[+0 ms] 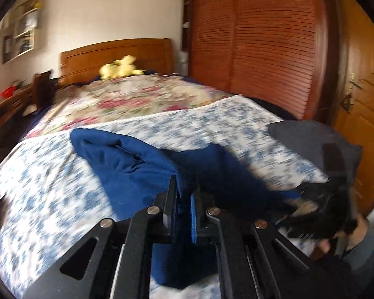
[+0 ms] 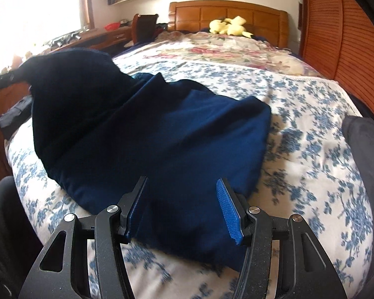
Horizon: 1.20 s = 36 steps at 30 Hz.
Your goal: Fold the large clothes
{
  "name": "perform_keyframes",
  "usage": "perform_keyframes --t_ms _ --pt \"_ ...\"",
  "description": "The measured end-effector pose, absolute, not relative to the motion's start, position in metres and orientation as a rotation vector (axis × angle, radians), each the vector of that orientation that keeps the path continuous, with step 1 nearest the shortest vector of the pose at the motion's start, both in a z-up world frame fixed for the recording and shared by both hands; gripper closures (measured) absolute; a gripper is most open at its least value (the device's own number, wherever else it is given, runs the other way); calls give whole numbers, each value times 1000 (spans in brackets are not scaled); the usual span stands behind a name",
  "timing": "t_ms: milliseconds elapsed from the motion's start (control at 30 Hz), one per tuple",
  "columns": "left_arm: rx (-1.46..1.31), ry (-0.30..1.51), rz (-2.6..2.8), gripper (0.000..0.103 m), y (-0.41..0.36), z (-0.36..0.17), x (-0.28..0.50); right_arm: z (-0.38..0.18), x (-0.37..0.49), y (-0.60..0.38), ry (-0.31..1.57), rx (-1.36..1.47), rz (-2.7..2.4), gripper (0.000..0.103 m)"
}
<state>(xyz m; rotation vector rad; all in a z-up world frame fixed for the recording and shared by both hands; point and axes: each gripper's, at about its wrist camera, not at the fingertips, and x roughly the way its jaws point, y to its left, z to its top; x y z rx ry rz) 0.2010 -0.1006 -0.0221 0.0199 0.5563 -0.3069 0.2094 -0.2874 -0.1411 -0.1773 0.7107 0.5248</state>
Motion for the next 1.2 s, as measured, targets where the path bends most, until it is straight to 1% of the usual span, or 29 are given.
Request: perform_keyframes --t_ms 100,200,400,500,567,633,767,1033,1200 --pt "52 549 -392 99 -142 -12 211 -137 205 -302 700 -161 517 46" --pt "73 568 -426 99 -165 -16 221 -135 204 -317 697 -140 499 46" --pt "65 652 -416 94 -167 -39 233 -139 201 -344 712 -102 468 46" --pt "67 648 -427 91 -169 -43 226 -137 199 -350 709 -88 464 46" --pt "81 637 -424 88 -167 -41 218 -135 199 -352 704 -81 466 46" --pt "84 624 -424 82 -163 -40 211 -130 198 -351 691 -76 471 46" --pt "76 615 -403 80 -144 -38 198 -116 199 -345 651 -66 483 46" --pt "49 622 -320 68 -91 -50 183 -85 204 -316 555 -33 534 46" --pt "34 647 -282 65 -65 -65 178 -86 215 -285 565 -52 580 46"
